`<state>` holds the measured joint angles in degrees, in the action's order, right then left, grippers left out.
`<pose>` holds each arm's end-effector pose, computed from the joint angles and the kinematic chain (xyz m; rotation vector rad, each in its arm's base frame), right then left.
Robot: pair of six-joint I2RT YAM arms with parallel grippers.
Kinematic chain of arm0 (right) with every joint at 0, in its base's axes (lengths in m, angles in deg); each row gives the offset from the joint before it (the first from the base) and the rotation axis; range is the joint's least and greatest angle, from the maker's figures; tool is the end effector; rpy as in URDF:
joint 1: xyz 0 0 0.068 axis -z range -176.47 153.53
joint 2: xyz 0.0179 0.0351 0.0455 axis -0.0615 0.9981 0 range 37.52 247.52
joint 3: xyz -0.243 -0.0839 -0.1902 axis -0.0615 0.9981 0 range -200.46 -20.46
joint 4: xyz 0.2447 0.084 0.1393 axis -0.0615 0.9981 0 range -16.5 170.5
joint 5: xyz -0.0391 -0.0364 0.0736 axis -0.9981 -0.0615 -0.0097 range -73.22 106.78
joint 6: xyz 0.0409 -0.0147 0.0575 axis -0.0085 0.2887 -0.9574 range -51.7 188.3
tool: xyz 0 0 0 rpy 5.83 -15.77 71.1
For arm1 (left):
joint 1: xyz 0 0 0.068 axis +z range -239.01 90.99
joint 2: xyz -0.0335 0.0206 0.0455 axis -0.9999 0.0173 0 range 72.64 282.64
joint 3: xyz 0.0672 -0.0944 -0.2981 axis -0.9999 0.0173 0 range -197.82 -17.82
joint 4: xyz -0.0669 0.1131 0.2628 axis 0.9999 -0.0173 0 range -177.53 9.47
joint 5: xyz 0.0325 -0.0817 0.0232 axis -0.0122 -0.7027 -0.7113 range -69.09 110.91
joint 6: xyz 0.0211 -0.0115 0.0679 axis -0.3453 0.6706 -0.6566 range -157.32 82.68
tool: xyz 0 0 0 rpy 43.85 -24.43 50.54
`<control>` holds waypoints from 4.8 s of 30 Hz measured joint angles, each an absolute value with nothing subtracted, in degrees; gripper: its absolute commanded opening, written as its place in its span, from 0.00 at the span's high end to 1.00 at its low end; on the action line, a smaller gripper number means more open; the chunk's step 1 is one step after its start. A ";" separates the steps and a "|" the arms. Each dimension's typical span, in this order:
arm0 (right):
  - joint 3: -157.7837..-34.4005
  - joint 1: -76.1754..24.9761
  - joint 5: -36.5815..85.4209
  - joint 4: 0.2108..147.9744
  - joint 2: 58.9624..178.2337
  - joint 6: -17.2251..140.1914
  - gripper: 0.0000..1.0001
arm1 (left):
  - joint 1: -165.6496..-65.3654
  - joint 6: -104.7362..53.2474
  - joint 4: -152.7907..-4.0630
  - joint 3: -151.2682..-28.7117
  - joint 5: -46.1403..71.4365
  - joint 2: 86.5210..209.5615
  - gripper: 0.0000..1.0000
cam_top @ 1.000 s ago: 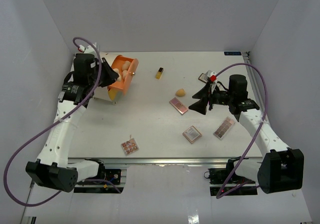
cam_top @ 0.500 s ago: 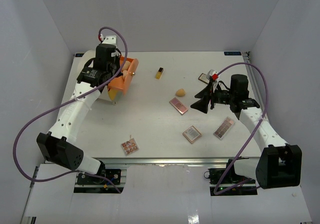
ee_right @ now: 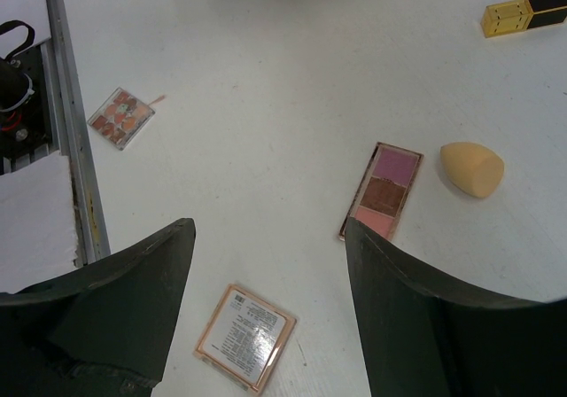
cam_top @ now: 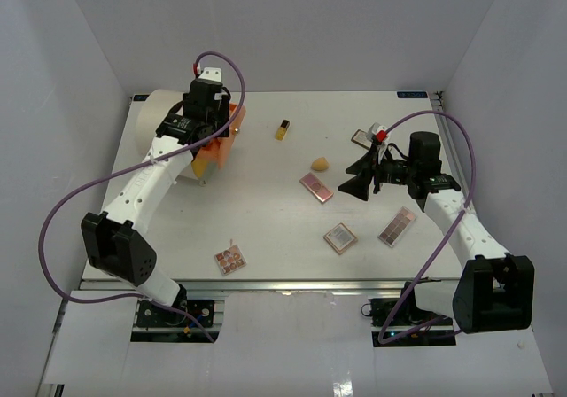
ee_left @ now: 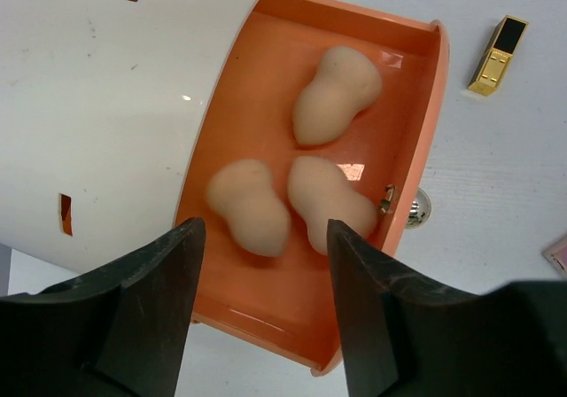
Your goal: Organize the makeup
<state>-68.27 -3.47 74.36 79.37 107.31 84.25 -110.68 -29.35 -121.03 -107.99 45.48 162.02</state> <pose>0.2790 0.0850 0.3082 -0.9573 1.6718 0.9159 0.3750 -0.1224 0.4077 0.0388 2.1976 0.1978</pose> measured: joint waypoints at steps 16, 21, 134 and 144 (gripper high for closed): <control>-68.44 -4.23 70.52 80.42 110.94 86.51 0.23 | -110.79 -29.10 -117.07 -104.88 36.99 151.14 0.09; -73.45 -12.73 56.23 83.53 117.34 86.95 0.10 | -110.79 -27.83 -111.72 -94.04 29.30 135.70 0.06; -83.35 -25.63 62.15 79.75 111.61 85.74 0.54 | -110.97 -24.08 -100.02 -64.72 12.61 118.01 0.47; -62.63 -10.13 67.01 74.20 99.64 81.54 0.55 | -123.92 -20.49 -105.42 -87.04 18.01 139.18 0.48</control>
<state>-62.63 -10.13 67.01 74.20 99.64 81.54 -123.92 -20.49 -105.42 -87.04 18.01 139.18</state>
